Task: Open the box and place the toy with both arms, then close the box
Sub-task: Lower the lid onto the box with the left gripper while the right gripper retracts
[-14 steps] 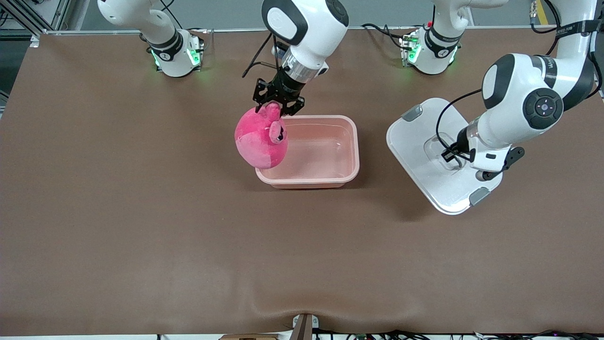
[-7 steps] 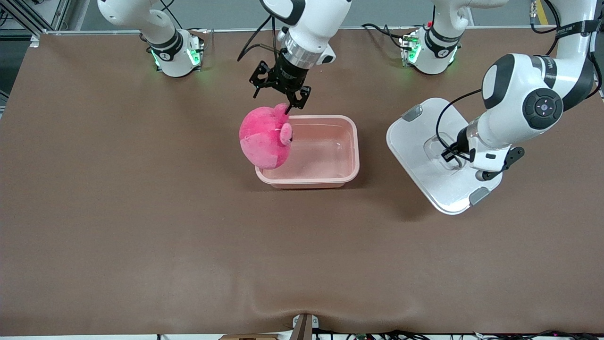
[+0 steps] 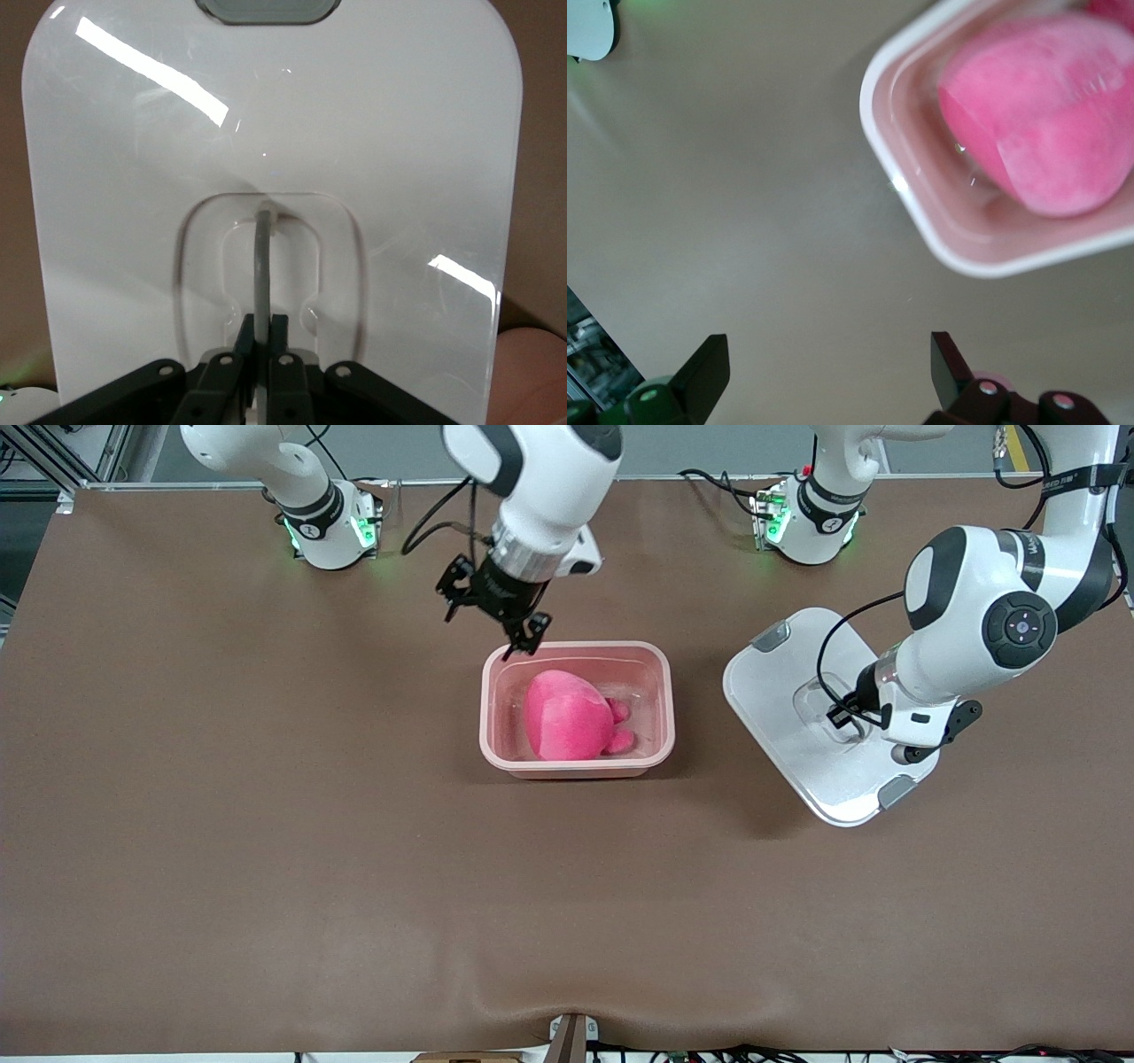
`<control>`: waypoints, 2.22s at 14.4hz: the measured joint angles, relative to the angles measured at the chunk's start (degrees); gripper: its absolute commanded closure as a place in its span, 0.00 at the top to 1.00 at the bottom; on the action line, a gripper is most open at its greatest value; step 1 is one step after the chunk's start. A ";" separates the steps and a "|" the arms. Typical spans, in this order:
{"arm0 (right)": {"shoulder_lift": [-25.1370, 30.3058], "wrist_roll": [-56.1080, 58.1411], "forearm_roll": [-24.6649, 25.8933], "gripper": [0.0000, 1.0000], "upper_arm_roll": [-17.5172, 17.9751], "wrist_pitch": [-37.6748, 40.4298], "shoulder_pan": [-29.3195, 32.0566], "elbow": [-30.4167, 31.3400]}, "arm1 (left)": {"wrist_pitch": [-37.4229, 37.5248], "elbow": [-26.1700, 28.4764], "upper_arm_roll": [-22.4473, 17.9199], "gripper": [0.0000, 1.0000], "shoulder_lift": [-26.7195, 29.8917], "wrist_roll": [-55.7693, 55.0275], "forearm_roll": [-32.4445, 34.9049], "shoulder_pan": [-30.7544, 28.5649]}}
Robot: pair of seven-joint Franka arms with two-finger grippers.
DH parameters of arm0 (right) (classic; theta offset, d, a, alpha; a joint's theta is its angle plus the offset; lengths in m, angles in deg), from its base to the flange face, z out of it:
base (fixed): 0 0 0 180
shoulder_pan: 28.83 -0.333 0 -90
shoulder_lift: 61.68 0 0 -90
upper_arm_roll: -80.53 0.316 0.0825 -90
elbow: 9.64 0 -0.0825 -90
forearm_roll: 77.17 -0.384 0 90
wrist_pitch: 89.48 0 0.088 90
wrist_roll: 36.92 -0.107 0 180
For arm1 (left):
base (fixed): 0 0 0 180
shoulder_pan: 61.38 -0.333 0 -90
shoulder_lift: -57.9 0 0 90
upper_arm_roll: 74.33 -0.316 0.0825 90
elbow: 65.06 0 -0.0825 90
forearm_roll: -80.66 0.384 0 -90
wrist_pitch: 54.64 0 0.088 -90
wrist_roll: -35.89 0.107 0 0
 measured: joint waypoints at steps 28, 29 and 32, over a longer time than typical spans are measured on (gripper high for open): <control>11.67 -56.69 -15.03 1.00 -0.17 -8.27 48.49 13.79 | -4.77 -21.09 16.06 0.00 -14.10 -88.68 3.28 16.73; 12.59 -59.52 -15.08 1.00 0.18 -8.33 48.38 14.99 | -5.34 -21.09 16.06 0.00 -14.47 -89.73 3.73 17.47; 14.67 -67.70 -15.30 1.00 0.82 -8.29 48.13 16.95 | -7.35 -21.09 16.09 0.00 -16.23 -96.25 8.77 20.54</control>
